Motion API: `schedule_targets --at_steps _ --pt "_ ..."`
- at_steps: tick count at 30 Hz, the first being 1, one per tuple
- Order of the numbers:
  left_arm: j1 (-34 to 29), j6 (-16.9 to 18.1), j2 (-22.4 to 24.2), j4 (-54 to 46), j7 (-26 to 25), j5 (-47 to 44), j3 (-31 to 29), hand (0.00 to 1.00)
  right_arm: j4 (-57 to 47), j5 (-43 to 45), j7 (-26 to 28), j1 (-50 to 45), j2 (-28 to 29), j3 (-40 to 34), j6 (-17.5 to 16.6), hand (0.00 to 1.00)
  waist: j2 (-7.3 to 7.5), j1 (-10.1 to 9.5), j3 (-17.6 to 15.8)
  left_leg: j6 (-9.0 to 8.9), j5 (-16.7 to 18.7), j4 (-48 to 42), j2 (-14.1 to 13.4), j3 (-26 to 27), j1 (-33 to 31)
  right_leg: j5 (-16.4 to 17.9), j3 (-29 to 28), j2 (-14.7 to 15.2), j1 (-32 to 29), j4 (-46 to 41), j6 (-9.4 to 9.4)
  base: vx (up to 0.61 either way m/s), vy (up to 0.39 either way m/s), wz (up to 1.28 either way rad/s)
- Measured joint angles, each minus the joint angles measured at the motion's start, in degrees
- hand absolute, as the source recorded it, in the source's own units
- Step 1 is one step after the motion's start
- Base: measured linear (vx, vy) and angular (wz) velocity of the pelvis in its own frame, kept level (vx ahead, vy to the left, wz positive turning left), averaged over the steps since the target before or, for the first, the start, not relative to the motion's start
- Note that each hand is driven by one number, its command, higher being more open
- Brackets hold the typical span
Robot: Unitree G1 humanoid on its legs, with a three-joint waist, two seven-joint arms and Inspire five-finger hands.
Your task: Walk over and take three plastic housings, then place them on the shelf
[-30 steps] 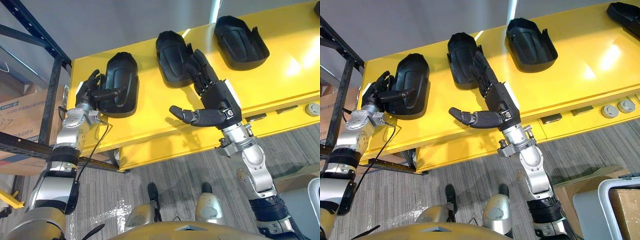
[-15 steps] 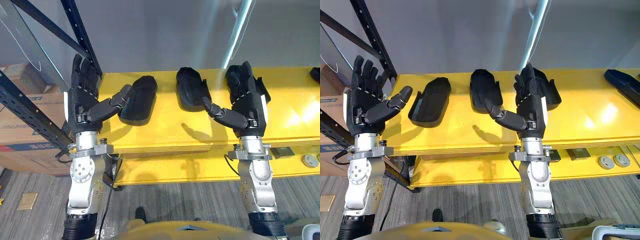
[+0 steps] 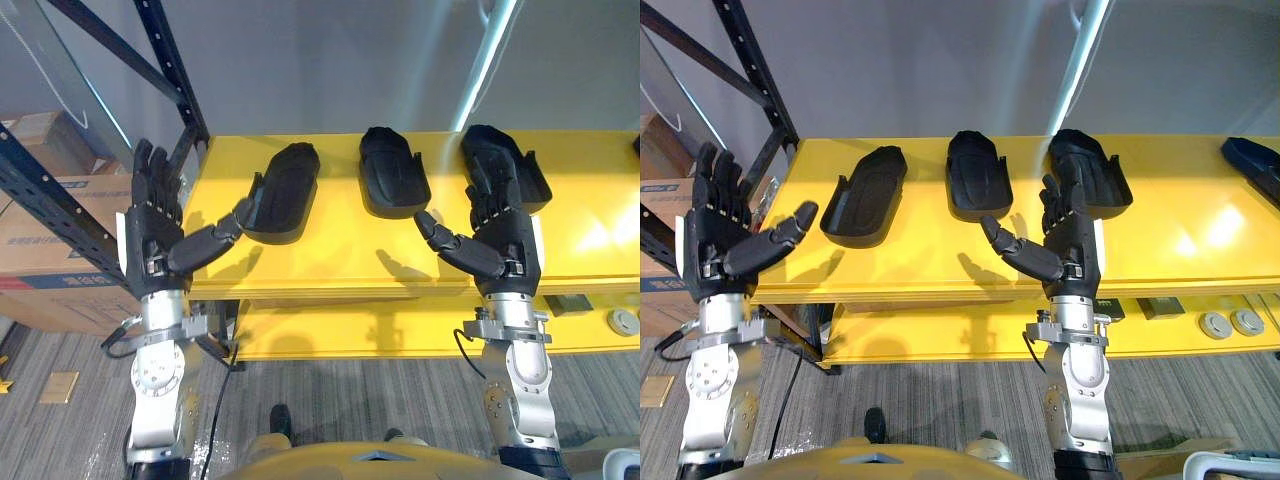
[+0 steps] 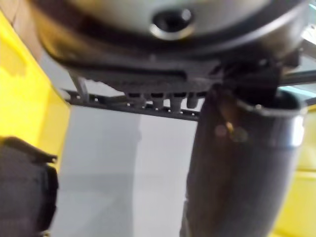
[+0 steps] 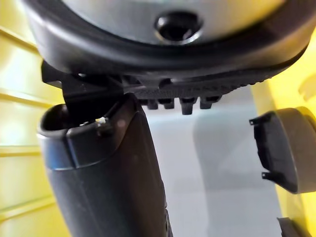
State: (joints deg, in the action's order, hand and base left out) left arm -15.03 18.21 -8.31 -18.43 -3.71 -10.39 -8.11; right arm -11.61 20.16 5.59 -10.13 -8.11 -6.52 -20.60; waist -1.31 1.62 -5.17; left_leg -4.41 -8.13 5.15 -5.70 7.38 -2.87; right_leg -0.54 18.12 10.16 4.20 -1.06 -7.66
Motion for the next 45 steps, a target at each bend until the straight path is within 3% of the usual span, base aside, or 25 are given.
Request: schedule_targets --at_steps 10,19,25,30,39,45 --pt "-5.81 0.57 -1.50 -0.09 7.67 4.26 -6.03 1.00 -4.10 0.99 4.92 0.08 -1.03 -2.08 0.36 1.00 -0.21 -2.89 -1.59 1.00 -0.84 -0.04 0.55 1.94 -1.04 2.11 4.35 1.79 0.68 -2.03 -0.63 0.04 0.002 0.25" --pt "-5.84 0.50 -3.65 -0.04 14.75 3.77 -5.50 1.00 -4.09 1.04 6.43 0.49 -3.69 -2.15 1.12 1.00 -1.01 -2.15 -3.93 1.15 -1.16 -0.03 1.83 1.63 -0.80 5.32 4.60 4.09 -1.08 -7.74 -1.00 0.02 -0.001 0.06" --pt "-3.81 0.32 -5.60 2.54 16.27 3.75 -0.02 1.00 -4.09 0.98 6.85 0.64 -5.28 -1.90 1.31 1.00 -1.79 -1.34 -4.95 1.36 -1.44 -0.02 2.27 1.47 -1.88 6.84 4.32 5.15 -3.49 -11.10 -1.08 -0.01 0.000 0.02" --pt "0.52 0.08 -6.65 8.59 14.50 4.11 2.32 1.00 -4.09 1.01 6.78 1.28 -6.04 -1.94 1.31 1.00 -1.87 -0.57 -6.36 1.36 -1.95 -0.03 2.30 1.58 -2.94 7.53 3.71 5.59 -5.82 -13.42 -0.73 0.00 0.000 0.00" --pt "7.88 0.10 -8.38 14.08 3.44 7.48 5.09 1.00 -4.03 1.53 6.80 2.94 -7.99 -1.69 1.28 1.00 -1.77 0.22 -10.41 1.59 -3.17 -0.25 2.50 2.27 -4.96 8.96 1.93 6.68 -10.84 -18.62 -0.40 -0.04 -0.024 -0.03" --pt "11.11 0.60 -8.42 15.71 0.05 8.74 5.18 1.00 -4.03 1.53 6.26 4.43 -7.99 -1.69 0.99 1.00 -1.82 0.32 -12.13 1.79 -3.52 -0.28 2.42 2.89 -5.73 9.04 1.06 6.75 -12.57 -19.73 -0.37 -0.03 -0.028 -0.04"
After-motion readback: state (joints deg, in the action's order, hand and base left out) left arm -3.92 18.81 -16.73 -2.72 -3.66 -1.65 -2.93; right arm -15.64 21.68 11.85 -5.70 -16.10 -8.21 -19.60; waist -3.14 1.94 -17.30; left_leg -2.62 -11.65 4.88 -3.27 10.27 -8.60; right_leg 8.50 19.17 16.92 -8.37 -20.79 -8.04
